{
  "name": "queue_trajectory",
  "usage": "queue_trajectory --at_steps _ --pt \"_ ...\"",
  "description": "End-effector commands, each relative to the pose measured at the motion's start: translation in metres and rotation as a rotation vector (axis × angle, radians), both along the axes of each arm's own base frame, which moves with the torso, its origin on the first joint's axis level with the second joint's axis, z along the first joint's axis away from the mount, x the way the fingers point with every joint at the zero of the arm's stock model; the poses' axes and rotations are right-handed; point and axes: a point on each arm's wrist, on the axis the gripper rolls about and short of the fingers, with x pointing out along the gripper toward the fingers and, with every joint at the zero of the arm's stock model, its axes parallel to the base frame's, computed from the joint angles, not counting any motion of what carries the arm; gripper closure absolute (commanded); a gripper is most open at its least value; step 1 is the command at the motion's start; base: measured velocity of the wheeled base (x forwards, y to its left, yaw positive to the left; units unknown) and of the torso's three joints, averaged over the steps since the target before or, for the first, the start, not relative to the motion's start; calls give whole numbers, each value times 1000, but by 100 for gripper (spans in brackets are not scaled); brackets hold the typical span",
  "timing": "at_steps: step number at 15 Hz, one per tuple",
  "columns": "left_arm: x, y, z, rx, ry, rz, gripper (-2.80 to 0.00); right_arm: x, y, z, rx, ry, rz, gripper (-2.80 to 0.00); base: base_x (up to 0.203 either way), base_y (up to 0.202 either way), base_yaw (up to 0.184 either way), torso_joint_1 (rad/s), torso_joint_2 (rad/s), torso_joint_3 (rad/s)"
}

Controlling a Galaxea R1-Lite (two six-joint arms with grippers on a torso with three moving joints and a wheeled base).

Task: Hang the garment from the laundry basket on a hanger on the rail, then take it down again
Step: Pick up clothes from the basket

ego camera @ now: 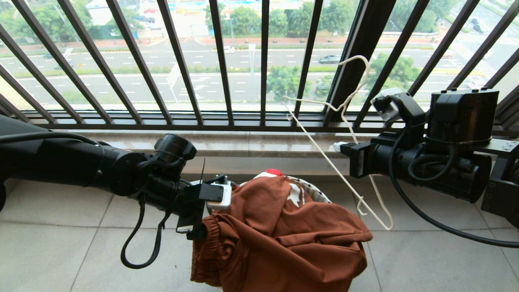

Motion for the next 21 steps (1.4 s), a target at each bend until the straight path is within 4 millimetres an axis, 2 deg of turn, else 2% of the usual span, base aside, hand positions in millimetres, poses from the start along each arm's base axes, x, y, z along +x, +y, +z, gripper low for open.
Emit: queue_trajectory --at_steps 1,7,8,14,16,19,21 --pt "-1 0 2 -1 -1 -6 -280 0 0 1 1 -4 1 0 0 0 0 0 0 0" --pt "0 0 1 -19 15 -7 -280 -1 0 1 2 -5 1 0 0 0 0 0 0 0" --pt "0 -1 1 -19 14 -8 0 -1 -1 1 3 -6 0 0 0 0 0 0 0 0" --pt "6 -3 6 -31 35 16 0 -2 -1 3 5 -11 1 0 0 0 0 0 0 0" --pt "17 -8 20 -58 69 43 0 -5 -2 7 12 -25 1 0 0 0 0 0 0 0" --pt "38 -17 45 -187 169 158 0 -12 -5 15 23 -47 3 0 0 0 0 0 0 0" --pt "36 -19 54 -229 275 235 0 -15 -7 18 29 -59 3 0 0 0 0 0 0 0"
